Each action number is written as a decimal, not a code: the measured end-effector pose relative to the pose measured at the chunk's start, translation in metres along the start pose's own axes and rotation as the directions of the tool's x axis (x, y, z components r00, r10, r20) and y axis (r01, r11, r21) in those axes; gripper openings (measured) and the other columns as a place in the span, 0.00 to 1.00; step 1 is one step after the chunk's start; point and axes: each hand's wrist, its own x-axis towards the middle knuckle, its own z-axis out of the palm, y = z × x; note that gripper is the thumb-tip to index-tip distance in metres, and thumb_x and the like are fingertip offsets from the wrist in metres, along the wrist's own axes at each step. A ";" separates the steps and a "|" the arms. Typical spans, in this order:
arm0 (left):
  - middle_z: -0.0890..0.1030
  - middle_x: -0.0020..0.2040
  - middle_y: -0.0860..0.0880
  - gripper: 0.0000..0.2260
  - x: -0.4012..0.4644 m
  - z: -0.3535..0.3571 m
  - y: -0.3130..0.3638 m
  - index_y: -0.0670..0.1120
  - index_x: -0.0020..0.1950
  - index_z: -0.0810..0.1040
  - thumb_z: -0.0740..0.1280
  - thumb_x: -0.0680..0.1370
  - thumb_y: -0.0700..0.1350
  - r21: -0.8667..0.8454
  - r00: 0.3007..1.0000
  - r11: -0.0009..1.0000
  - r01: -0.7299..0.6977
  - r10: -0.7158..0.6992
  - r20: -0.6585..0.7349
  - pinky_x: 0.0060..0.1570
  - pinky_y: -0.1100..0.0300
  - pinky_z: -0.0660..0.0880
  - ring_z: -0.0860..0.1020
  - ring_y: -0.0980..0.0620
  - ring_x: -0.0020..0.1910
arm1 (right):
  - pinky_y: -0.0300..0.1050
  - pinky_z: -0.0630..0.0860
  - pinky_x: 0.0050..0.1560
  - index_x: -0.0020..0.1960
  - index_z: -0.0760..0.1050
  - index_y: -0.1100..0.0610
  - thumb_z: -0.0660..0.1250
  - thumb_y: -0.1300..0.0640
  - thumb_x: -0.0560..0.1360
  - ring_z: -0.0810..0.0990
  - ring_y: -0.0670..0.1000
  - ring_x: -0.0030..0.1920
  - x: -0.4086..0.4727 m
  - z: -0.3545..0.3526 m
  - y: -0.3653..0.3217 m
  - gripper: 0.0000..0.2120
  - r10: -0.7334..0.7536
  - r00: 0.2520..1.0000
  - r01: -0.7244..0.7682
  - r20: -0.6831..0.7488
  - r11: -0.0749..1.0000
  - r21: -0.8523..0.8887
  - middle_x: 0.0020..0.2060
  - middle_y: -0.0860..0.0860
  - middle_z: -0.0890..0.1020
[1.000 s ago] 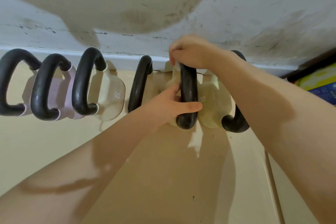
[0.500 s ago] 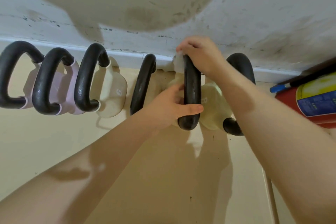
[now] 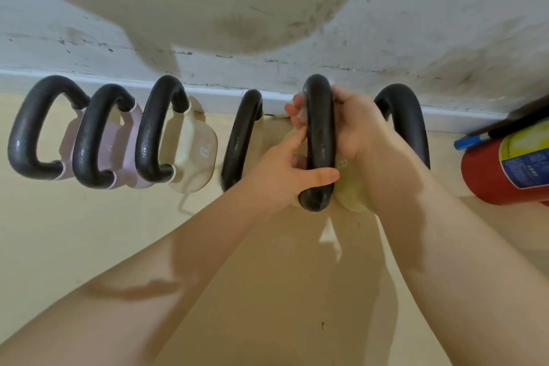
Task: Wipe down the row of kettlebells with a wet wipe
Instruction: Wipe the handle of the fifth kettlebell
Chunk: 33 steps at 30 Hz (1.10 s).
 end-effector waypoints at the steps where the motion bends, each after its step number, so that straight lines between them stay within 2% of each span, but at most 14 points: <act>1: 0.83 0.44 0.51 0.35 -0.001 0.001 -0.001 0.60 0.73 0.59 0.72 0.71 0.45 -0.002 1.000 1.000 -0.002 0.002 0.000 0.55 0.58 0.77 0.82 0.56 0.44 | 0.48 0.79 0.50 0.61 0.72 0.65 0.53 0.47 0.80 0.83 0.55 0.43 0.001 -0.004 0.002 0.23 -0.006 1.000 0.006 0.022 1.000 -0.007 0.44 0.57 0.82; 5: 0.83 0.43 0.53 0.35 0.001 0.001 -0.005 0.60 0.73 0.59 0.72 0.71 0.46 -0.020 1.000 1.000 -0.001 0.001 0.000 0.53 0.61 0.77 0.82 0.57 0.44 | 0.53 0.70 0.65 0.61 0.74 0.62 0.51 0.45 0.80 0.80 0.55 0.54 -0.002 -0.012 -0.002 0.24 0.021 0.997 -0.015 0.074 0.997 -0.072 0.44 0.54 0.83; 8: 0.84 0.43 0.52 0.35 0.003 -0.001 -0.007 0.59 0.73 0.60 0.72 0.71 0.45 -0.047 1.000 0.999 -0.003 0.003 0.015 0.56 0.55 0.77 0.83 0.54 0.46 | 0.52 0.72 0.64 0.61 0.72 0.64 0.52 0.46 0.80 0.81 0.55 0.55 0.001 -0.004 -0.006 0.24 0.013 1.000 -0.013 0.007 0.998 -0.056 0.44 0.55 0.84; 13: 0.84 0.42 0.51 0.33 0.000 0.002 -0.008 0.58 0.72 0.63 0.72 0.71 0.46 -0.056 1.000 0.998 -0.020 0.020 -0.005 0.53 0.58 0.77 0.83 0.55 0.44 | 0.50 0.75 0.59 0.63 0.71 0.62 0.54 0.46 0.80 0.81 0.52 0.47 -0.005 -0.007 -0.002 0.22 0.022 0.998 -0.016 0.054 0.993 -0.120 0.47 0.55 0.82; 16: 0.84 0.46 0.50 0.29 -0.005 0.009 -0.014 0.54 0.67 0.66 0.73 0.70 0.45 -0.126 0.994 0.992 -0.015 0.001 -0.110 0.45 0.65 0.77 0.83 0.56 0.44 | 0.49 0.78 0.56 0.58 0.75 0.60 0.54 0.44 0.80 0.83 0.51 0.45 -0.016 -0.002 0.013 0.22 -0.085 0.995 0.079 -0.045 0.989 -0.124 0.49 0.53 0.85; 19: 0.83 0.50 0.51 0.34 -0.010 0.013 -0.013 0.50 0.70 0.60 0.74 0.70 0.46 -0.161 0.982 0.986 0.040 -0.069 -0.174 0.37 0.73 0.74 0.81 0.60 0.46 | 0.49 0.79 0.52 0.50 0.78 0.54 0.54 0.47 0.81 0.83 0.48 0.41 -0.032 -0.007 0.038 0.16 -0.273 0.960 0.246 -0.061 0.928 -0.278 0.40 0.49 0.84; 21: 0.82 0.55 0.50 0.37 -0.010 0.014 -0.011 0.52 0.74 0.56 0.73 0.71 0.46 -0.197 0.984 0.979 0.059 -0.090 -0.152 0.41 0.69 0.74 0.81 0.56 0.51 | 0.48 0.78 0.53 0.50 0.76 0.47 0.53 0.49 0.81 0.83 0.47 0.42 -0.046 -0.012 0.051 0.13 -0.347 0.937 0.313 -0.040 0.886 -0.342 0.39 0.48 0.83; 23: 0.82 0.56 0.49 0.33 -0.013 0.016 -0.010 0.51 0.73 0.59 0.71 0.72 0.45 -0.245 0.985 0.966 0.076 -0.110 -0.131 0.48 0.63 0.77 0.81 0.54 0.52 | 0.42 0.79 0.46 0.53 0.74 0.47 0.52 0.51 0.81 0.82 0.44 0.41 -0.059 -0.014 0.069 0.11 -0.417 0.909 0.385 -0.002 0.841 -0.381 0.41 0.49 0.82; 25: 0.82 0.57 0.48 0.25 -0.018 0.017 -0.012 0.49 0.70 0.66 0.68 0.74 0.46 -0.350 0.981 0.931 0.104 -0.155 -0.120 0.58 0.53 0.76 0.81 0.51 0.54 | 0.44 0.75 0.36 0.49 0.70 0.53 0.53 0.53 0.81 0.77 0.45 0.37 -0.068 -0.018 0.093 0.09 -0.560 0.826 0.513 0.066 0.698 -0.500 0.40 0.54 0.76; 26: 0.82 0.55 0.48 0.20 -0.020 0.016 -0.013 0.48 0.67 0.70 0.66 0.76 0.45 -0.419 0.979 0.902 0.104 -0.166 -0.114 0.60 0.51 0.74 0.81 0.50 0.53 | 0.44 0.72 0.38 0.48 0.69 0.51 0.53 0.54 0.79 0.74 0.43 0.38 -0.070 -0.022 0.105 0.07 -0.631 0.763 0.576 0.137 0.569 -0.587 0.42 0.52 0.74; 28: 0.83 0.47 0.49 0.11 -0.024 0.014 -0.012 0.47 0.58 0.78 0.61 0.78 0.45 -0.531 0.983 0.844 0.078 -0.153 -0.099 0.56 0.54 0.76 0.81 0.52 0.47 | 0.45 0.73 0.53 0.63 0.68 0.50 0.52 0.52 0.78 0.73 0.43 0.56 -0.069 -0.033 0.122 0.15 -0.693 0.645 0.625 0.324 0.234 -0.745 0.59 0.52 0.72; 30: 0.82 0.43 0.50 0.11 -0.029 0.012 -0.009 0.47 0.53 0.79 0.58 0.79 0.48 -0.575 0.984 0.815 0.067 -0.148 -0.097 0.49 0.58 0.76 0.80 0.53 0.43 | 0.53 0.67 0.67 0.71 0.65 0.56 0.49 0.50 0.80 0.66 0.55 0.69 -0.059 -0.043 0.118 0.22 -0.673 0.564 0.560 0.479 -0.115 -0.820 0.72 0.57 0.63; 31: 0.82 0.43 0.50 0.13 -0.030 0.012 -0.010 0.47 0.53 0.79 0.56 0.80 0.49 -0.560 0.986 0.826 0.057 -0.136 -0.100 0.47 0.60 0.76 0.79 0.54 0.44 | 0.56 0.63 0.70 0.70 0.67 0.56 0.48 0.49 0.80 0.64 0.58 0.71 -0.055 -0.043 0.109 0.23 -0.670 0.536 0.503 0.514 -0.235 -0.832 0.73 0.58 0.63; 33: 0.83 0.48 0.50 0.19 -0.033 0.012 -0.010 0.47 0.59 0.77 0.51 0.81 0.53 -0.525 0.989 0.849 0.058 -0.122 -0.088 0.52 0.60 0.74 0.79 0.55 0.50 | 0.54 0.54 0.73 0.62 0.75 0.56 0.49 0.49 0.80 0.62 0.59 0.72 -0.048 -0.035 0.084 0.21 -0.674 0.518 0.411 0.527 -0.345 -0.844 0.72 0.56 0.66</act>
